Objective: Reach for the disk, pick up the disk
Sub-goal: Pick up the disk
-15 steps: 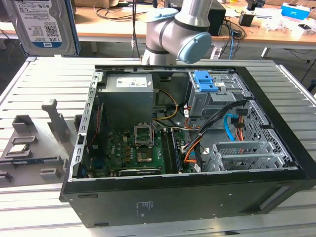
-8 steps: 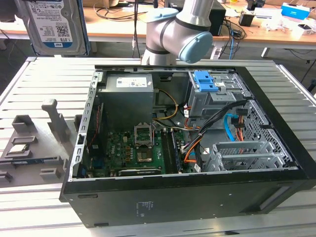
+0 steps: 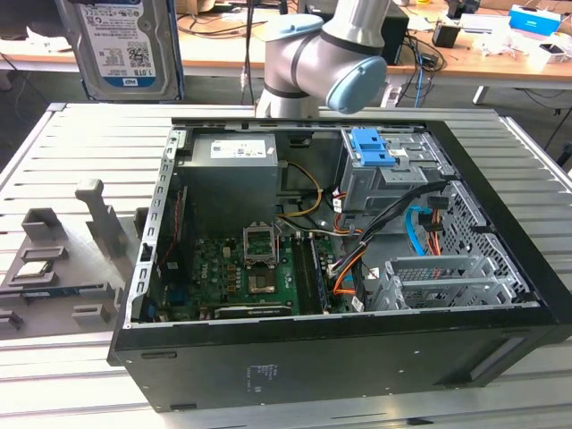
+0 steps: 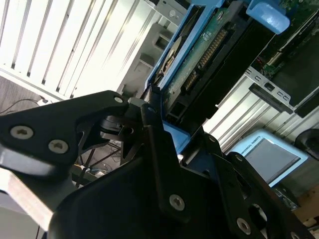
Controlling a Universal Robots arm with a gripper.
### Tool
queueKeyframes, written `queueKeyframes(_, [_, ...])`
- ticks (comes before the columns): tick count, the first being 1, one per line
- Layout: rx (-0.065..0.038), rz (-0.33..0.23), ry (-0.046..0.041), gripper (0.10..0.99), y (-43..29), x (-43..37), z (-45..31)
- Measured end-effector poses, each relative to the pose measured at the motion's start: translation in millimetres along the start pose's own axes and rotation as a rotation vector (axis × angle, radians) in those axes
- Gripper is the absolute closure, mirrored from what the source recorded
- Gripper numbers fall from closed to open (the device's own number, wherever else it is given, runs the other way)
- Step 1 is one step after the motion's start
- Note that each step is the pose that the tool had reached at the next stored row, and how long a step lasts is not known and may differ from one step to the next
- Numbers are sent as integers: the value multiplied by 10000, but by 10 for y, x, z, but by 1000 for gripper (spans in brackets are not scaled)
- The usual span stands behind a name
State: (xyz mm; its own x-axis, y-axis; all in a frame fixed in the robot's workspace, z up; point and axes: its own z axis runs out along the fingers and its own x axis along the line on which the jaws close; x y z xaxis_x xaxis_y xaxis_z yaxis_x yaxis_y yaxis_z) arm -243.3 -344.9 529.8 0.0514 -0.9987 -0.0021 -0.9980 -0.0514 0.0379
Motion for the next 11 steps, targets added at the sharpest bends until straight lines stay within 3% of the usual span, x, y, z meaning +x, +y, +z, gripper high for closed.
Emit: queueKeyframes(11, [-6,0,5,718,-410,13,-12])
